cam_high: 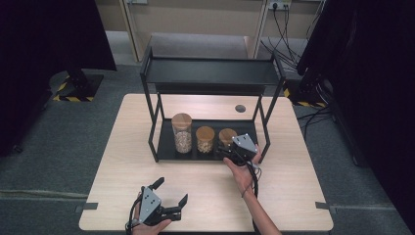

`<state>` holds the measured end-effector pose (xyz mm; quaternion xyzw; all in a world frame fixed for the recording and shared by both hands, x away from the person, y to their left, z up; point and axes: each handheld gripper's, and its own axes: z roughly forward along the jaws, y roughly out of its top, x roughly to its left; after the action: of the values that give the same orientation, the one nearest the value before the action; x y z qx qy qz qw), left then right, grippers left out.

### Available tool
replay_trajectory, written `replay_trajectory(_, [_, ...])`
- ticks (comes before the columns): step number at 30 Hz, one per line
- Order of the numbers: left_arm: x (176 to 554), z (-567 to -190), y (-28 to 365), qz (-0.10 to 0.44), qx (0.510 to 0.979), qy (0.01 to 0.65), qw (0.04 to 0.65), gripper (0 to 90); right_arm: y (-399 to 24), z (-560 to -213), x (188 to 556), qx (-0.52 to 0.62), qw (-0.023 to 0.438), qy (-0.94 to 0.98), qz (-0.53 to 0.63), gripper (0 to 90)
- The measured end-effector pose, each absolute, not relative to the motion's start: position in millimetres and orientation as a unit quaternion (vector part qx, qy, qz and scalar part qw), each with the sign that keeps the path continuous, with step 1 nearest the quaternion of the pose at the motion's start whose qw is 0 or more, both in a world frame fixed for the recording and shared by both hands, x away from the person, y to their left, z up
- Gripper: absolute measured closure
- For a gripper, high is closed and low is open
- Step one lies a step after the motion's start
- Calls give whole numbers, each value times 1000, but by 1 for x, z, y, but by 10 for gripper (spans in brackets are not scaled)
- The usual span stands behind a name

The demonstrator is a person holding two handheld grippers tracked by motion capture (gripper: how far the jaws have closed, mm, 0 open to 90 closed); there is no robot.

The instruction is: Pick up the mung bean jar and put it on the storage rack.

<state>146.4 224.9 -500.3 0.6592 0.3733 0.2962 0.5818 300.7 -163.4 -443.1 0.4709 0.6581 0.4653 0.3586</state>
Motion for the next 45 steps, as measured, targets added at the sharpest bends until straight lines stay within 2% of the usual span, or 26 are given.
replay_trajectory(16, [146,-500,225,297,659,374,581,16,-173,-436,273,448,351,656,495,44])
replay_trajectory(45, [146,-500,225,299,660,371,580,16,-195,-450,215,413,298,666,545,43])
